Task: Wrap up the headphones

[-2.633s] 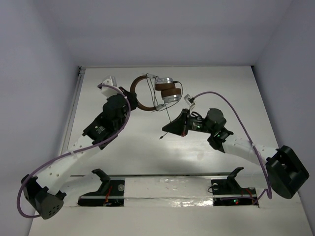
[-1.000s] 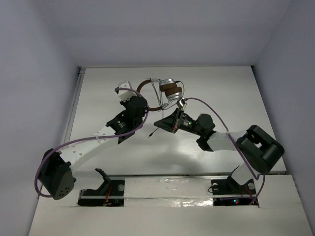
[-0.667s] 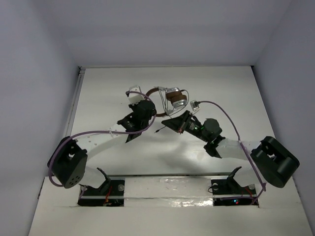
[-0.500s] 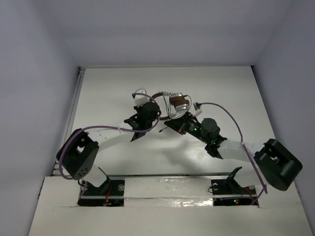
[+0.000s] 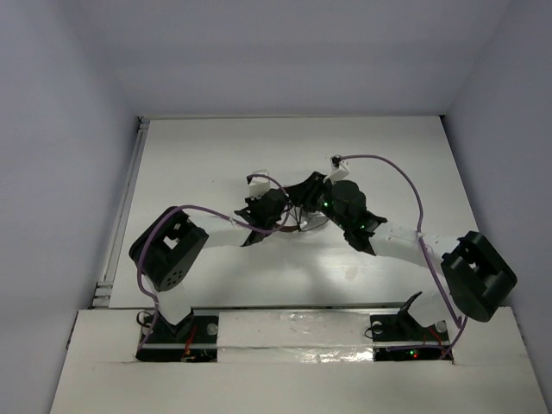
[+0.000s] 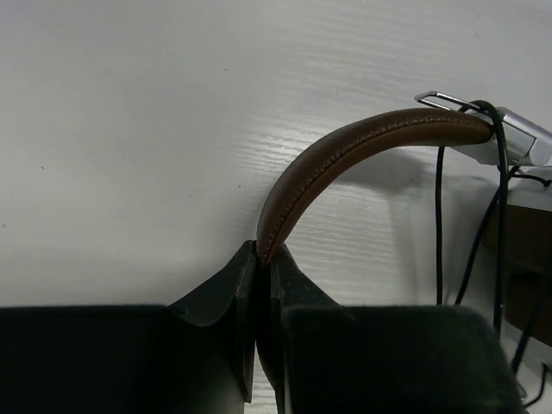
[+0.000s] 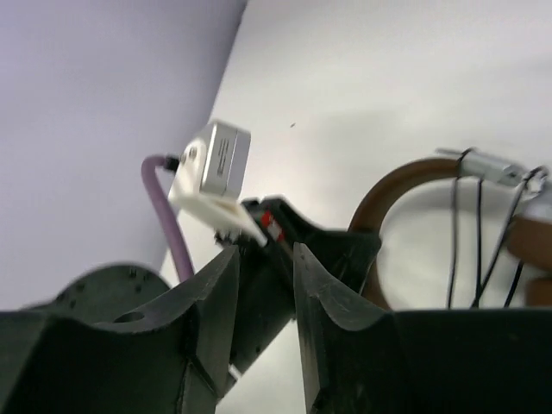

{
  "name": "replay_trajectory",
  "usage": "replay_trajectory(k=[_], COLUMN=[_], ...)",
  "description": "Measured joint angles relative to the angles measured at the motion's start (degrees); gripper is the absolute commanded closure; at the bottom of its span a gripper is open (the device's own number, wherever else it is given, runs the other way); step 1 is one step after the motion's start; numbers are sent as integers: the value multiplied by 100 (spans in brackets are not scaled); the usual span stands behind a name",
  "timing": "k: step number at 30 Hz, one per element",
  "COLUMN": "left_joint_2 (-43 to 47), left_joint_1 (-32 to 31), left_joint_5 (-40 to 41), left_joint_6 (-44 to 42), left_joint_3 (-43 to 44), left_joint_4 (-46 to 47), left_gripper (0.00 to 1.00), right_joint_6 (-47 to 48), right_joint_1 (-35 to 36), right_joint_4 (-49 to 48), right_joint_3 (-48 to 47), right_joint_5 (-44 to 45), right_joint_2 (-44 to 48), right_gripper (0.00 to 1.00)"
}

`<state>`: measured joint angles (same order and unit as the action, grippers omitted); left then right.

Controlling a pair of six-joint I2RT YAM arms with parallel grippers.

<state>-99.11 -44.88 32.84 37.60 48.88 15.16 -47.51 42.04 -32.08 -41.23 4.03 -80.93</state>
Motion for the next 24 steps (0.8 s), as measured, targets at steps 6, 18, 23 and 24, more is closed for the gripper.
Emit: replay_trajectory(k=[6, 18, 23, 24], left_joint_2=[-55, -55, -197, -284], left_joint_1=[11, 46, 256, 337], left_joint_5=[-173, -544, -754, -785], left_joint_6=[17, -22, -127, -160], left_joint_3=[0, 245, 763, 909], left_joint_4=[-31, -332, -452, -485], left_gripper=[100, 100, 100, 100], right_joint_6=[321, 1043, 1436, 1497], right_joint_1=[0, 4, 4, 4], right_joint_4=[448, 1644, 2194, 2315], right_joint_3=[-557, -1130, -1145, -1145], right_joint_5=[511, 1259, 1679, 1751], right_joint_2=[-439, 96, 905, 1056], right_gripper=[66, 100, 100, 100])
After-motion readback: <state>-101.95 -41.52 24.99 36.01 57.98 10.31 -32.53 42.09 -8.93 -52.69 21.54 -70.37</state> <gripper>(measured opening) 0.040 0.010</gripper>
